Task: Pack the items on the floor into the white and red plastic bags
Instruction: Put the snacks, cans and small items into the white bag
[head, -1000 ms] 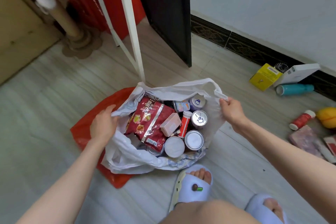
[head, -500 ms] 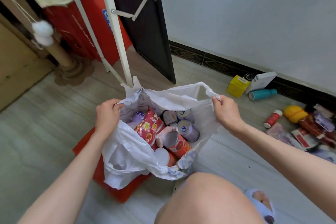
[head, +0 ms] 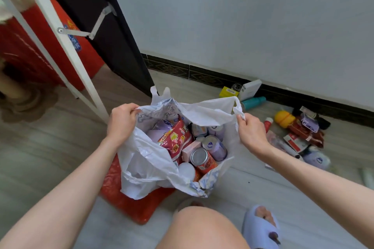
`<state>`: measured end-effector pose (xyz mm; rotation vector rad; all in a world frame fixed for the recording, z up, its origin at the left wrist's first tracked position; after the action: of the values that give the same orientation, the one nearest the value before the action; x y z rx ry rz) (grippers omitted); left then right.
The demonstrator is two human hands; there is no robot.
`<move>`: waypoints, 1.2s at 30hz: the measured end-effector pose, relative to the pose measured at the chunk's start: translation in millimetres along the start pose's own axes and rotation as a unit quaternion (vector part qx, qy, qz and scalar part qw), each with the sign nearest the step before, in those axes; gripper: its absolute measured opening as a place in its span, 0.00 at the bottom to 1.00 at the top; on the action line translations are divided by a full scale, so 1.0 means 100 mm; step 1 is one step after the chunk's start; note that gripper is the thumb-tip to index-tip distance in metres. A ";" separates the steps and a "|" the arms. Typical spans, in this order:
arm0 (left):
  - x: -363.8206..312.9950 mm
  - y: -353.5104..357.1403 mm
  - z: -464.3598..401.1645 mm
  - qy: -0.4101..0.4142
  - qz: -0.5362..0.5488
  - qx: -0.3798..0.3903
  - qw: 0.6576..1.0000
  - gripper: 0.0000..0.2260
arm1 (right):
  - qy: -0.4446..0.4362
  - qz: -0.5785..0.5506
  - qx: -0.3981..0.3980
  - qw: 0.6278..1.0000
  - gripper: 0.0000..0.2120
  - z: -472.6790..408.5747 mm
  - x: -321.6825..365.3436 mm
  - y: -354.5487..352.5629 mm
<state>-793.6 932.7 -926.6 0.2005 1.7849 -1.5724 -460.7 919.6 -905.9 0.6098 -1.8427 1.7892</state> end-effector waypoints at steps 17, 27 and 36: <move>0.52 0.76 1.53 0.298 -0.318 0.103 0.894 0.30 | 0.139 -0.113 -0.026 0.983 0.05 0.37 -0.67 0.19; 0.72 0.58 1.77 0.254 -0.381 0.156 0.875 0.15 | 0.108 -0.089 -0.017 0.990 0.09 0.69 -0.66 0.05; 0.23 0.18 1.79 0.269 -0.241 0.142 0.922 0.14 | 0.034 -0.031 0.030 0.999 0.20 0.77 -0.37 -0.32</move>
<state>-725.6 766.5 -950.9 0.3841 2.1185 -2.3050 -414.8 841.1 -905.9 0.6135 -1.7131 1.8079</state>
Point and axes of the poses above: each hand's wrist, its own z-axis away from the middle knuckle, its own y-axis out of the palm, x = y × z, the point moved 2 cm from there along -z, towards the middle knuckle, and after that the axes turned 14 degrees about -y, right-handed, at the moved point
